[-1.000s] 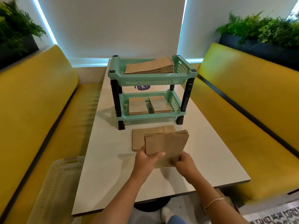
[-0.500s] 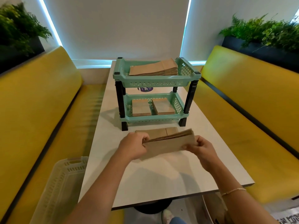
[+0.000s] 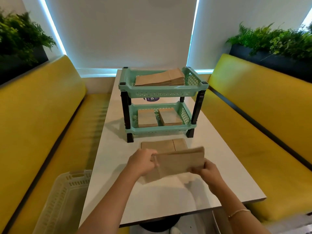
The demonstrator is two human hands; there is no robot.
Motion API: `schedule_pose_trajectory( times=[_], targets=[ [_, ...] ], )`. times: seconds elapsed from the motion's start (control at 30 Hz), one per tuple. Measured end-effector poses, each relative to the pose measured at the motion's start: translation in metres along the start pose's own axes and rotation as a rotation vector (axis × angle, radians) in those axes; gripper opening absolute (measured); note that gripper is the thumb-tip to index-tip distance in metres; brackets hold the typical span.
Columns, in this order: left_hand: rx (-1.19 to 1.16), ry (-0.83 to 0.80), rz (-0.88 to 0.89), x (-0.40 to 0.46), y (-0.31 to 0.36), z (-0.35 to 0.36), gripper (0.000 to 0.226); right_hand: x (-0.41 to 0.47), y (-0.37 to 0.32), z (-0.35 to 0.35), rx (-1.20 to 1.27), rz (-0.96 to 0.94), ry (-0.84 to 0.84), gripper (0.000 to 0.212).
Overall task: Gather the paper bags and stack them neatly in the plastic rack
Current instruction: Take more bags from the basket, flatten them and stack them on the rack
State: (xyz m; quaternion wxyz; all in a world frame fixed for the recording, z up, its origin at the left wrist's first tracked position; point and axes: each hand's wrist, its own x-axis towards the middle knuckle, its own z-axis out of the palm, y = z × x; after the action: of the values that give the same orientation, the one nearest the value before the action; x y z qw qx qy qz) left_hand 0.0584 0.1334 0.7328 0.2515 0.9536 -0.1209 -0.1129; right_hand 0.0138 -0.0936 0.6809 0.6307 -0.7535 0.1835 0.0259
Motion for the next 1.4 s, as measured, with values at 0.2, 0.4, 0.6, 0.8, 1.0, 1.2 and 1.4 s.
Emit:
schedule_pose_trajectory(
  times=[0.2, 0.4, 0.6, 0.8, 1.0, 1.2, 1.4],
  targets=[
    [-0.928, 0.29, -0.078, 0.006, 0.043, -0.022, 0.023, -0.007, -0.04, 0.02, 0.128, 0.023, -0.273, 0.046],
    [-1.502, 0.387, -0.087, 0.026, 0.085, -0.022, 0.017, 0.001, -0.109, 0.057, 0.554, -0.134, -0.142, 0.024],
    [-1.566, 0.591, -0.051, 0.067, 0.083, -0.098, 0.026, 0.043, -0.173, 0.024, 0.348, -0.233, -0.035, 0.013],
    [-1.147, 0.752, 0.032, 0.131, 0.061, -0.205, 0.032, 0.116, -0.268, -0.003, 0.072, -0.405, 0.157, 0.006],
    [-0.436, 0.725, -0.151, 0.184, 0.056, -0.222, 0.03, 0.19, -0.314, 0.015, -0.342, -0.404, 0.265, 0.015],
    [-0.114, 0.519, -0.291, 0.214, 0.052, -0.202, 0.028, 0.216, -0.305, 0.024, -0.626, -0.36, 0.283, 0.012],
    [-0.066, 0.389, -0.38, 0.225, 0.047, -0.186, 0.02, 0.225, -0.292, 0.029, -0.716, -0.341, 0.347, 0.016]
  ],
)
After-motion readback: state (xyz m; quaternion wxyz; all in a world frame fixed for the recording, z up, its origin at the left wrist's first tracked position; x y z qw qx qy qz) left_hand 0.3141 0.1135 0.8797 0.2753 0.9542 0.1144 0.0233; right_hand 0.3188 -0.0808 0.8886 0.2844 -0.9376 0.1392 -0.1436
